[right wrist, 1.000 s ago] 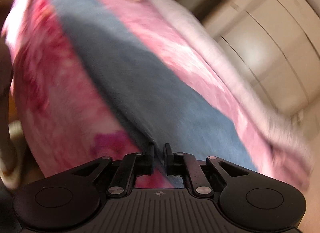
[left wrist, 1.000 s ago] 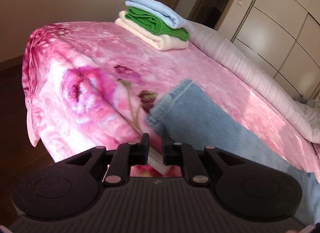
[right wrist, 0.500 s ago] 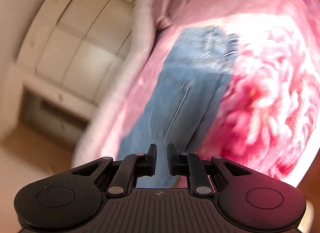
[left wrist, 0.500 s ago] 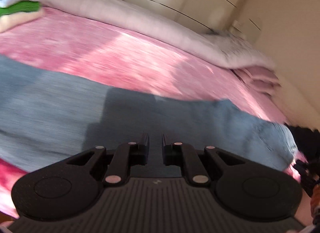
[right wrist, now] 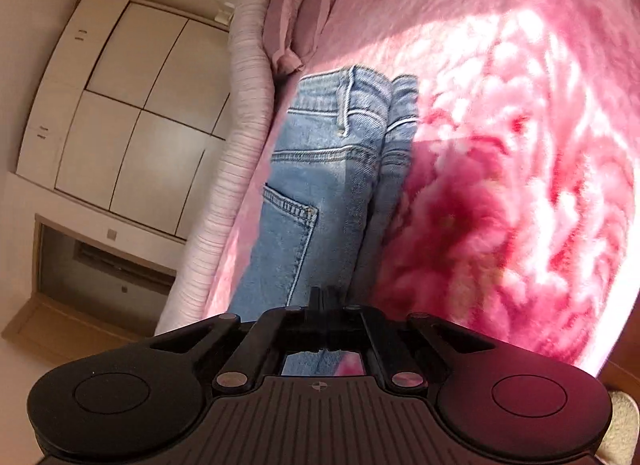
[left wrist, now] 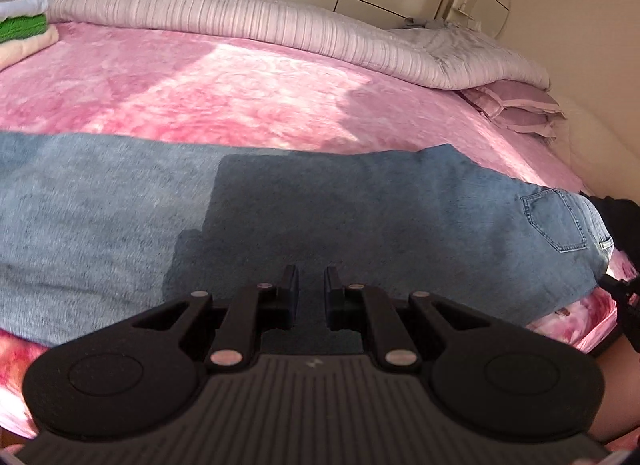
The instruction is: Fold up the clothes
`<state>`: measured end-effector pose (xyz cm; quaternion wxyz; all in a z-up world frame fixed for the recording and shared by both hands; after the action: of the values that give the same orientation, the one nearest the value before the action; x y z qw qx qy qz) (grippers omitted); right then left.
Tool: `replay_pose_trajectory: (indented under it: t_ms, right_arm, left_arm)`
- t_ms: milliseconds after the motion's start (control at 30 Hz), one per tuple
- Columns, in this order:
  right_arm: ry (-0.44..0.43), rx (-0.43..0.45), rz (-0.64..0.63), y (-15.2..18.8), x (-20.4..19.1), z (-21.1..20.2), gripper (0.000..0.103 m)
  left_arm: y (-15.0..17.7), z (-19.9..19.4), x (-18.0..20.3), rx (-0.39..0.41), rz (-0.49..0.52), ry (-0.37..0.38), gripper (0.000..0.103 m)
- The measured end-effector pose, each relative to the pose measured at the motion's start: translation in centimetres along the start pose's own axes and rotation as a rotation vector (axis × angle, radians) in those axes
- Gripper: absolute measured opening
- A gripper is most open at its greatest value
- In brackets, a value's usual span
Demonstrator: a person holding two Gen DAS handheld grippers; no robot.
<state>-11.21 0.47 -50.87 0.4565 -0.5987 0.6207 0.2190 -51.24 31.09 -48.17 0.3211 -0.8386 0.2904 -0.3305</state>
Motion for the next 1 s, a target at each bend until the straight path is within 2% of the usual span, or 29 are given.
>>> replay_pose_trajectory:
  t_ms: [100, 167, 367, 433, 533, 600, 667, 733, 767, 833, 867, 933, 967, 1000]
  right_arm:
    - [-0.012, 0.0, 0.042, -0.1, 0.3, 0.0, 0.021]
    - [-0.007, 0.008, 0.049, -0.4, 0.5, 0.2, 0.024]
    - [0.018, 0.009, 0.023, -0.6, 0.5, 1.3, 0.024]
    - [0.028, 0.013, -0.004, -0.6, 0.5, 1.6, 0.003]
    - [0.035, 0.083, -0.136, -0.2, -1.0, -0.1, 0.001]
    - [0.145, 0.085, -0.238, 0.5, -0.6, 0.7, 0.001]
    - [0.219, 0.13, -0.318, 0.7, -1.3, 0.1, 0.002]
    - [0.291, 0.177, -0.397, 0.7, -2.1, -0.6, 0.011]
    - [0.327, 0.2, -0.437, 0.8, -2.5, -1.0, 0.019]
    - [0.399, 0.247, -0.515, 0.8, -3.4, -1.8, 0.022]
    - [0.391, 0.289, -0.599, 1.2, -4.6, -2.4, 0.023]
    - [0.34, 0.267, -0.72, 2.5, -6.3, -1.6, 0.026]
    - [0.319, 0.223, -0.75, 3.3, -6.4, -0.8, 0.027]
    - [0.343, 0.17, -0.776, 4.0, -5.7, 0.2, 0.028]
  left_arm:
    - [0.0, -0.1, -0.1, 0.001, -0.008, 0.003, 0.008]
    - [0.0, 0.0, -0.1, 0.0, -0.009, 0.004, 0.008]
    - [0.1, -0.1, -0.1, -0.001, -0.014, 0.005, 0.008]
    - [0.2, -0.1, -0.1, -0.002, -0.01, 0.005, 0.008]
    - [0.2, 0.1, -0.1, -0.008, -0.005, -0.001, 0.008]
    - [0.3, 0.4, -0.3, -0.009, -0.003, -0.01, 0.008]
    - [0.3, 0.3, -0.1, -0.009, 0.009, -0.02, 0.008]
    - [0.3, 0.1, 0.2, -0.01, 0.023, -0.027, 0.008]
    - [0.3, 0.0, 0.5, -0.01, 0.03, -0.029, 0.008]
    - [0.3, -0.1, 1.4, -0.003, 0.04, -0.01, 0.008]
    - [0.5, 0.0, 2.0, -0.006, 0.052, 0.007, 0.008]
    - [1.1, 0.7, 3.6, -0.029, 0.086, 0.043, 0.008]
    - [1.5, 1.2, 4.1, -0.046, 0.102, 0.044, 0.009]
    - [1.7, 1.6, 4.3, -0.056, 0.113, 0.043, 0.008]
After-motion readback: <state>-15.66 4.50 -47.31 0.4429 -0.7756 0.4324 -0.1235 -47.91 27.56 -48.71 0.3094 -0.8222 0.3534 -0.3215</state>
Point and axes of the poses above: each gripper's, at about its wrist camera, not at the fingertips, and z roughly the way its jaws point, x to its right, y to its underside, the point moved 9 cm from there along z, roughly the way its jaws point, and after that the axes turned 9 degrees about y, right-handed, at the moved point
